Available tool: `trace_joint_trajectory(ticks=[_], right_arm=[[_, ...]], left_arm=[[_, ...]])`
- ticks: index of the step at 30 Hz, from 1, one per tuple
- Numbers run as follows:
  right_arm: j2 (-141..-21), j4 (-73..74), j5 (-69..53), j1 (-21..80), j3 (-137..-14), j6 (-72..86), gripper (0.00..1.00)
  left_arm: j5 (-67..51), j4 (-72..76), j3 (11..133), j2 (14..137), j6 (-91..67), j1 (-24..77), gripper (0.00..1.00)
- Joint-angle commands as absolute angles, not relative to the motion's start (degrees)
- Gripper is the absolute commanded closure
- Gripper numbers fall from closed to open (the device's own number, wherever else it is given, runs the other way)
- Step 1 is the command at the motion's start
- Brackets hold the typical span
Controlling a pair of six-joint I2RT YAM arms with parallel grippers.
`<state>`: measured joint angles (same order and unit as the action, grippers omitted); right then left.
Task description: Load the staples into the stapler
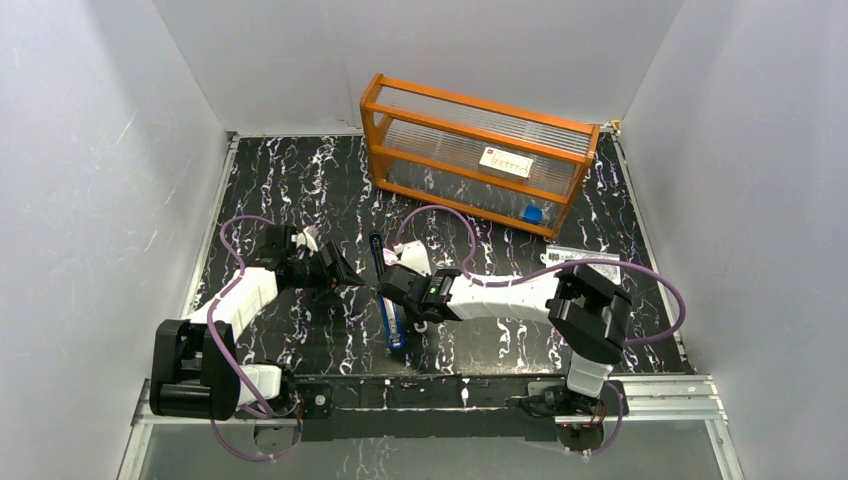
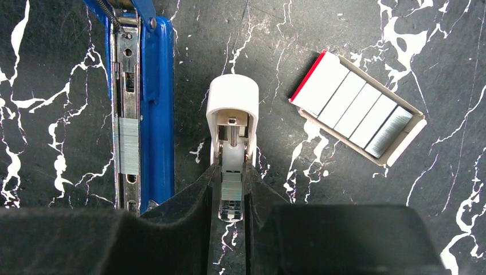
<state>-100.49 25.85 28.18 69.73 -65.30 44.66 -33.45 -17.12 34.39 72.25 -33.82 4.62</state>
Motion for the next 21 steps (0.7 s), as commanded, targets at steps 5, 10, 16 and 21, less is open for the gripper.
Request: trace_joint_trajectory(ticks=[5, 10, 16, 21], right_arm=[[-98.54, 23.03, 28.56, 69.35, -63.57, 44.12, 0.73], [-97.86, 22.65, 28.29, 69.34, -62.75, 44.12, 0.72], [-96.74, 22.29, 27.53, 69.34, -61.47, 44.12, 0.71], [-96.5, 22.49, 26.83, 69.34, -61.1, 44.03, 0.71]], left_arm=[[-34.04, -17.71, 35.08, 71.48, -33.13, 4.75, 0.24], [-33.93, -17.71, 35.06, 71.46, -33.18, 4.75, 0.24], [-33.84, -17.64, 35.06, 71.63, -33.22, 4.75, 0.24], [-33.84, -17.68, 35.06, 71.72, -33.22, 4.75, 0.24]])
